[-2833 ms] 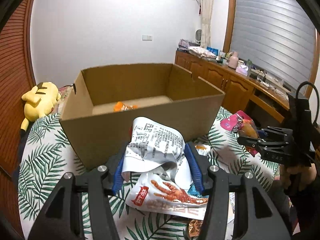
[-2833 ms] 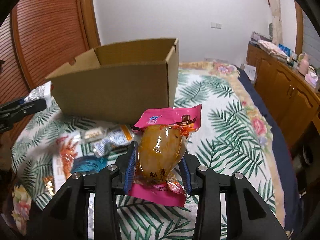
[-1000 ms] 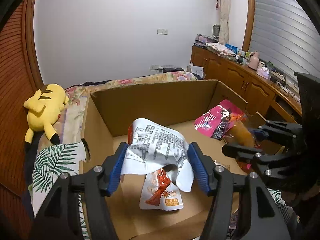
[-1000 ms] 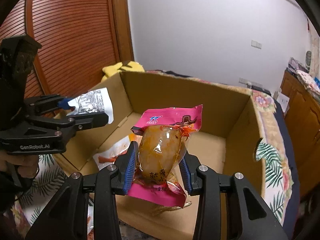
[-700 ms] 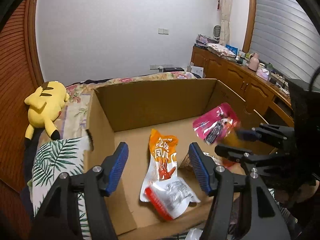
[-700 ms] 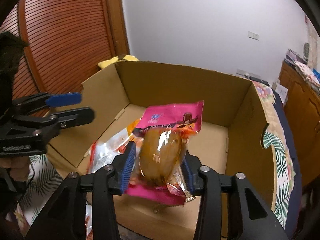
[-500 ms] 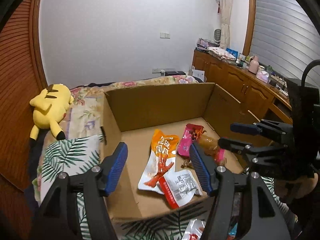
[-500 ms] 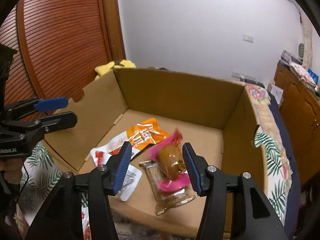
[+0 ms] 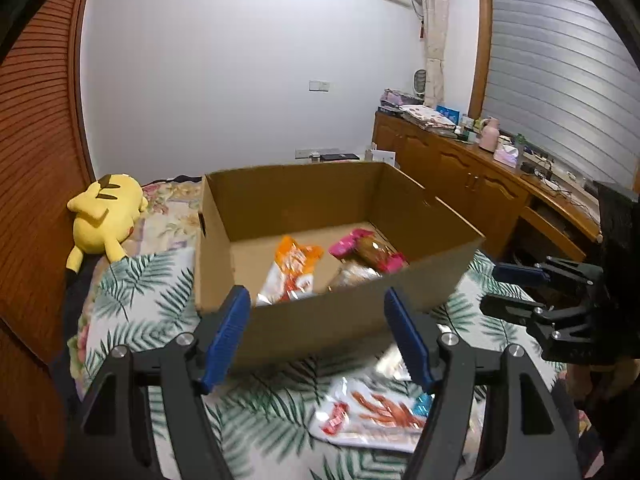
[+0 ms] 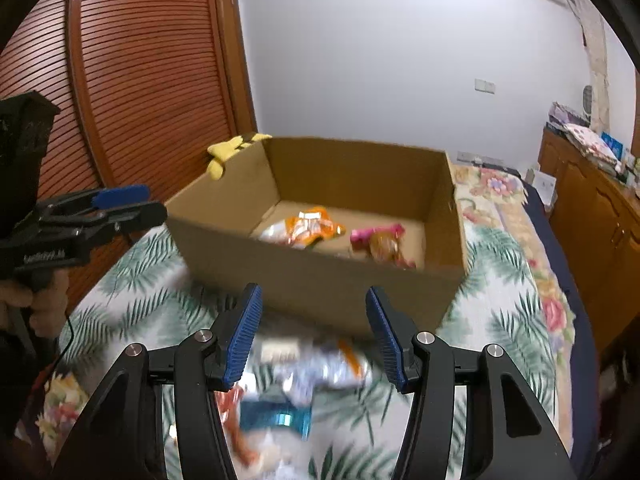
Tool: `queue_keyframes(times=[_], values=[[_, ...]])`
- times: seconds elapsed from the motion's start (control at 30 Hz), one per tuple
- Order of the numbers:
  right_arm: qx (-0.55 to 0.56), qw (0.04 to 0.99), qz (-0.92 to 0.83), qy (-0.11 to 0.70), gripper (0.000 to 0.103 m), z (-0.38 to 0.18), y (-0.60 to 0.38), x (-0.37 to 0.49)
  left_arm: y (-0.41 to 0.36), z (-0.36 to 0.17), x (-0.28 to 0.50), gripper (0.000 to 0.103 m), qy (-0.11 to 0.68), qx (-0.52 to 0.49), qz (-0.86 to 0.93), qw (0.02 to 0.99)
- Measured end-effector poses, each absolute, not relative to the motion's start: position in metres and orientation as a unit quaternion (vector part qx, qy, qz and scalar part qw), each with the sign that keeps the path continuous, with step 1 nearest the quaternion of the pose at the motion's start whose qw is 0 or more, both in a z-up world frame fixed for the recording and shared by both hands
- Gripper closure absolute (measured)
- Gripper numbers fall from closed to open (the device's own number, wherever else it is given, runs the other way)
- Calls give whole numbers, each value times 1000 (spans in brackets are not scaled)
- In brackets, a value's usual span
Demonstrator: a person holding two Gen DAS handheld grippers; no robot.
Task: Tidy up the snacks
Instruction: 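Withdraw both tools from the box back toward the remaining snacks, then lower the right tool onto the white printed packet and close on it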
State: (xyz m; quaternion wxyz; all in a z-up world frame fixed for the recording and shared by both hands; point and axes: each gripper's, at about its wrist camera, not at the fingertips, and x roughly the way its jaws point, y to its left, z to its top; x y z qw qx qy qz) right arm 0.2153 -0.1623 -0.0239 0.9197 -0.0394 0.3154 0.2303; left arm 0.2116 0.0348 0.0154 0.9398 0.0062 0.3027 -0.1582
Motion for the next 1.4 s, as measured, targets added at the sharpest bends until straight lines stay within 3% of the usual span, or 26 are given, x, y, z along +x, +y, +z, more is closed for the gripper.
queue_keyframes(times=[0.53,1.4], values=[[-53,895,245,369,44,-80,-179,134,10,-31,142,32,338,0,-170,926],[-135,862,238,426,29,-134,-166,122,11,-74,132,32,378,-25,-168,910]])
